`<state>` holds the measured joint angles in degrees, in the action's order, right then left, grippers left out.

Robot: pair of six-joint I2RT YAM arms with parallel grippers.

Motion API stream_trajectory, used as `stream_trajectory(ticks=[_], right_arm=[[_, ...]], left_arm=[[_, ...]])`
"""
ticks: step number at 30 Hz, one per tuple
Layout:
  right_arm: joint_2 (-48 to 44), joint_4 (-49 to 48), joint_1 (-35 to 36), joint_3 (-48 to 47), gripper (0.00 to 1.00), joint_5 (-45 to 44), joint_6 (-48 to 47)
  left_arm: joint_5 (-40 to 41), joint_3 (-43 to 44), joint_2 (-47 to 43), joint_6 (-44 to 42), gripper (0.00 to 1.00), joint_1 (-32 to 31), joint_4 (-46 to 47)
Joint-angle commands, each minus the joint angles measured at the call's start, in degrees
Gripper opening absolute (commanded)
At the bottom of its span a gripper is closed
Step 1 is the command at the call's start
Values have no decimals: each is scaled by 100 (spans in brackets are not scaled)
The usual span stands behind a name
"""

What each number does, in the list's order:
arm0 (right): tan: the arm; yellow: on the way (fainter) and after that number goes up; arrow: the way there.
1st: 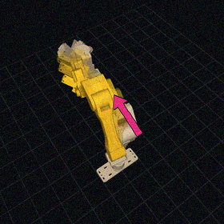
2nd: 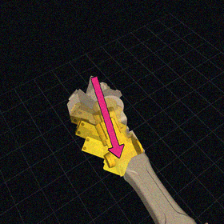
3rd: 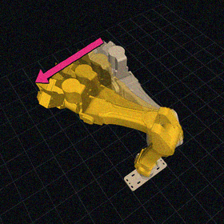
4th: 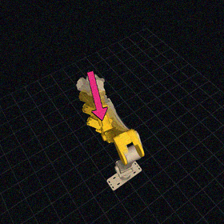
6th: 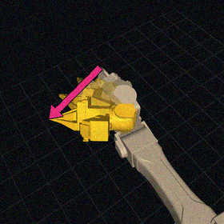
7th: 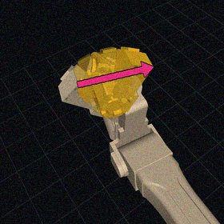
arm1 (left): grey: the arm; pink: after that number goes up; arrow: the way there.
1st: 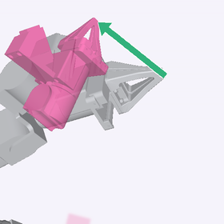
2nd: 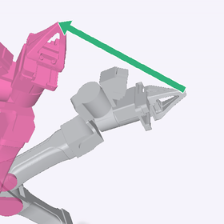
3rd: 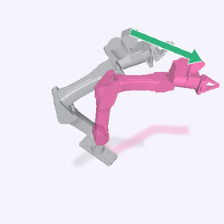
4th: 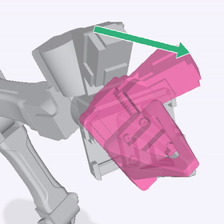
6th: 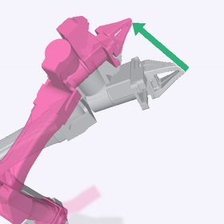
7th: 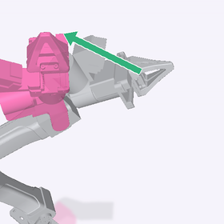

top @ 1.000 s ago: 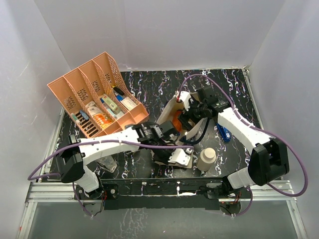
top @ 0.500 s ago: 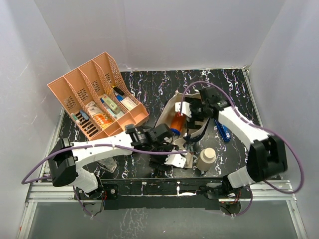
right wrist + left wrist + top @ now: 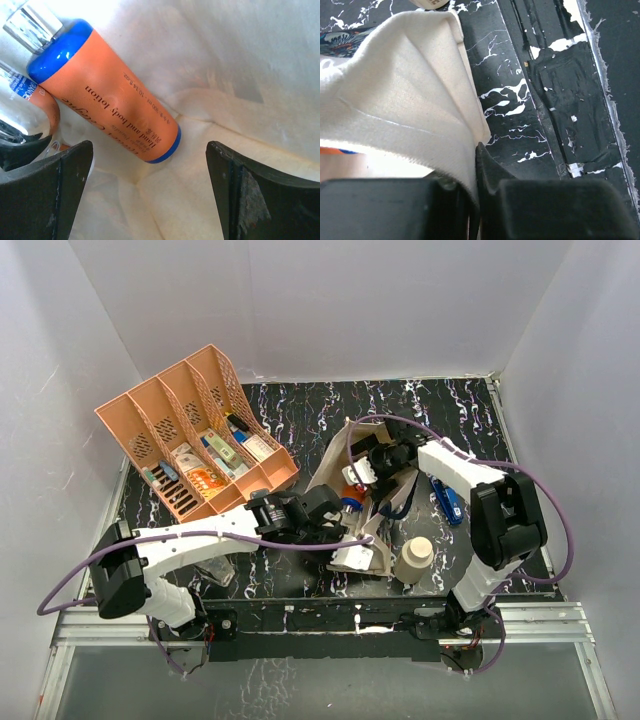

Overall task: Place the personal care products into the canvas bag
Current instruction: Adjust the care product in the canvas bag.

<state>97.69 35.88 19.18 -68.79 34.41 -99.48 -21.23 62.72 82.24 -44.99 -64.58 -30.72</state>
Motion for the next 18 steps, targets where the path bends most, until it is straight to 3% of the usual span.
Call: stream_trajectory(ticks=[1,6,18], right_arm=[[-153,131,111,111,100,250,-1152],[119,580,340,82,99,161,-1591],[1363,1064,885,-136,97,-520,-1565]], left_arm=[[-171,-154,-110,-177,0,58,-68],[-232,-190,-103,-220,0,65,-38],[-280,-215,-147,-106,0,59,-12]])
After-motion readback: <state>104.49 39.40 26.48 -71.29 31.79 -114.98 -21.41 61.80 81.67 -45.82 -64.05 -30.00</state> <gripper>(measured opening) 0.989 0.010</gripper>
